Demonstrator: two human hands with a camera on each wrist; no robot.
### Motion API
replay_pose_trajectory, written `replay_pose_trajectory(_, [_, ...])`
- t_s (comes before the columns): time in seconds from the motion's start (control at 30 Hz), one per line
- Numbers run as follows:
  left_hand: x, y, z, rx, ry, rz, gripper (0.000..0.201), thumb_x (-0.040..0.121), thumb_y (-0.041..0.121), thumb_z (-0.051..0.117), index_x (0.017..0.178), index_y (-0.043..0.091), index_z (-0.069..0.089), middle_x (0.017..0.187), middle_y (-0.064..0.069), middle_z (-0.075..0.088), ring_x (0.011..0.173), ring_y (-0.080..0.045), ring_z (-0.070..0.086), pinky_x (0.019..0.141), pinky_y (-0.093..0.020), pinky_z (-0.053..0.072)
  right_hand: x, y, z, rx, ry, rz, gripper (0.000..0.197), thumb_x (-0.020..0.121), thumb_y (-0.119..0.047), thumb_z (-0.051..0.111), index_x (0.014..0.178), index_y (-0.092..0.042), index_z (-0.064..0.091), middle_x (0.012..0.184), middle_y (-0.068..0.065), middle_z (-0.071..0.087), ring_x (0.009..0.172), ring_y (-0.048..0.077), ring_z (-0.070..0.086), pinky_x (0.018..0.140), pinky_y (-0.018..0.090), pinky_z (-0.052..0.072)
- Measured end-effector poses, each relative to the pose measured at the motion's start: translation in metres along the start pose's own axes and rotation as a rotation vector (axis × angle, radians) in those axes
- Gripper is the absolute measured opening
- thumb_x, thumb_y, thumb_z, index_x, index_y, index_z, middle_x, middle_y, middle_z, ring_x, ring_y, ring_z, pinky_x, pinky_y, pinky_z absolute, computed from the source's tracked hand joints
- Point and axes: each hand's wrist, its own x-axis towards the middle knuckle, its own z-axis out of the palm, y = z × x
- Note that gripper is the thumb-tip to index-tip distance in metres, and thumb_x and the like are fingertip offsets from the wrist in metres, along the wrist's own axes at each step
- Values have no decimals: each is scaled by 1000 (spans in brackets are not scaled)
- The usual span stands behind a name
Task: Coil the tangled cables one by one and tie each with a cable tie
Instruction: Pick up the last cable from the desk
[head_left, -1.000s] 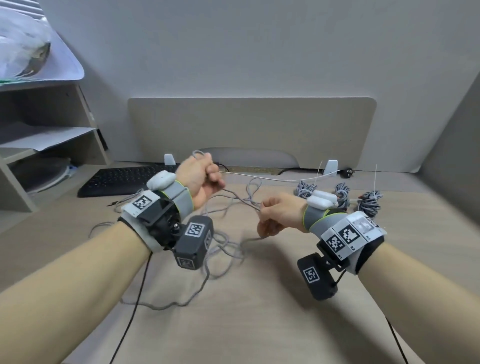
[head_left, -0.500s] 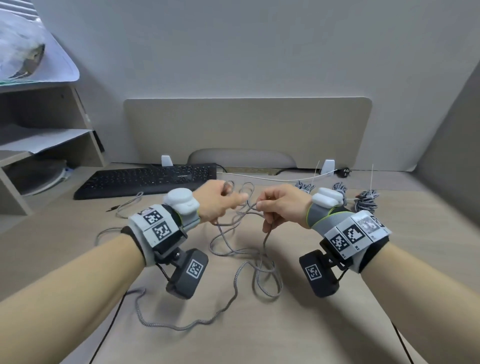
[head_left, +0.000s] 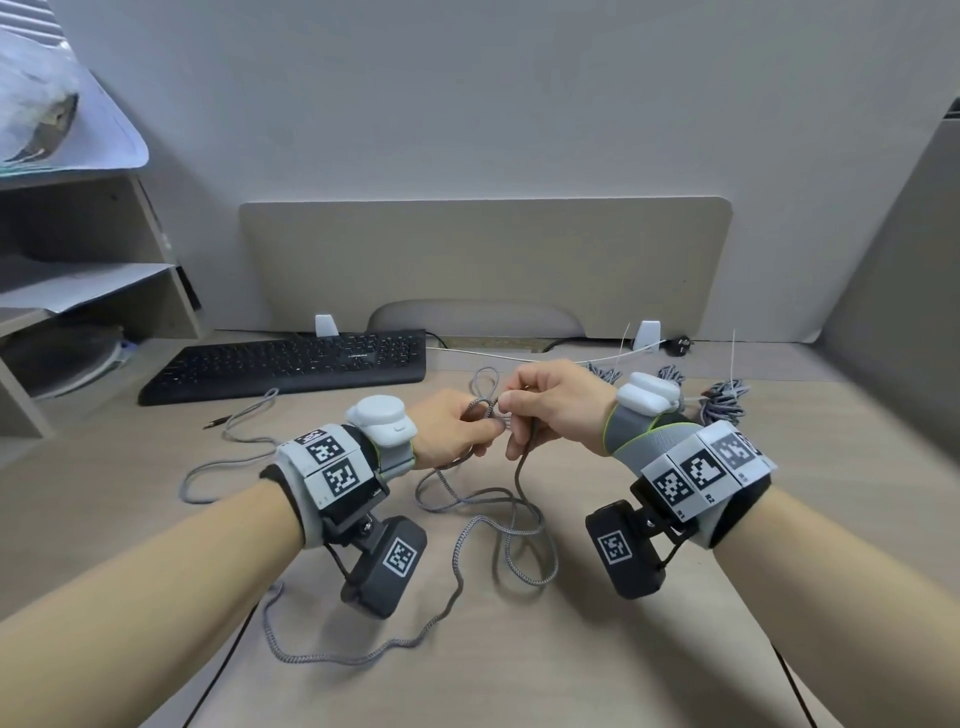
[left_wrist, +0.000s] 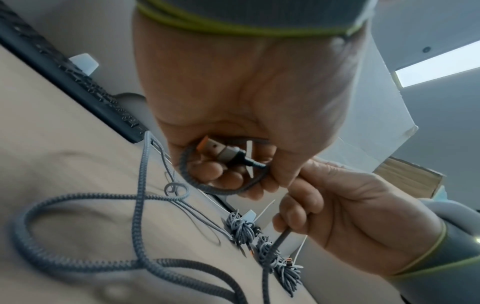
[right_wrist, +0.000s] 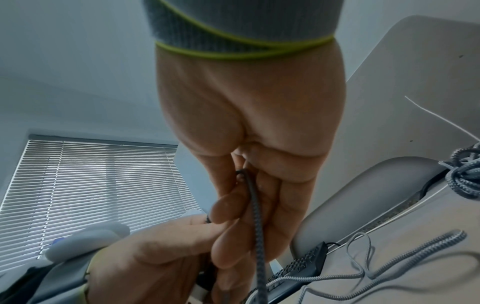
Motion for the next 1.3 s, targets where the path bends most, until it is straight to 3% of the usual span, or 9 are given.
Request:
replay_pose_trajectory(0.13, [1,1,4,-50,35,-6,23,73,35,53,62,15,56,60,2,53,59,-17,46,58,-26,40,0,2,4,19,5,-12,13,100,-4,46,88,-3,51,57,13,58,58,31,66,64,38,57])
replay_pose_trajectory(0.27, [3,2,10,-178,-32,40,26,95,6,47,73,8,61,66,-5,62,64,-17,59,59,-21,48,1,5,9,33,4,-9,21,102,-9,43,81,-7,49,59,15,57,57,31,64,64,40,57])
replay_pose_trajectory(0.33, [3,1,12,-265,-46,17,34,104,11,38,76,10,57,65,-6,60,58,-17,62,54,-23,51,1,8,8,30,13,-3,26,102,-11,45,76,-9,48,59,14,55,56,30,62,61,38,56])
replay_pose_trajectory(0.47, [7,-3,13,-284,93,-67,30,106,16,35,76,16,37,60,-2,38,41,-11,35,36,-16,30,1,15,-1,40,33,34,26,101,-10,46,75,-9,46,58,8,52,52,28,60,54,32,53])
replay_pose_trajectory(0.77, [19,-23,-31,-463,430,-230,27,96,10,45,71,20,41,55,-1,29,36,-11,22,42,-9,18,6,39,-15,-140,4,116,19,95,-3,55,76,-8,54,58,8,53,46,20,55,53,28,50])
replay_pose_trajectory(0.93, [4,-17,-8,-696,168,-170,7,94,14,59,97,18,64,51,9,29,40,-6,24,43,-16,21,8,31,-13,-174,49,34,12,95,-4,56,83,-6,60,55,6,51,45,16,49,55,29,52])
replay_pose_trajectory(1.07, [4,-4,3,-924,62,-74,25,87,17,67,113,19,67,55,11,36,48,-7,28,48,-21,28,8,23,-7,-261,19,-6,12,93,-5,57,85,-2,65,56,5,44,45,16,43,51,27,48])
replay_pose_trajectory(1.13, [9,0,-1,-948,49,-56,30,80,23,73,108,17,68,57,9,30,49,-7,26,48,-21,24,7,23,-5,-322,-6,-1,14,93,-7,58,91,4,67,53,1,42,45,16,42,49,27,44])
replay_pose_trajectory(1.3, [16,6,-2,-917,107,-56,31,71,26,83,68,24,52,64,5,41,46,-7,32,43,-19,24,4,18,0,-391,-27,-31,14,93,-14,58,88,-15,71,48,-8,42,48,20,44,50,27,40])
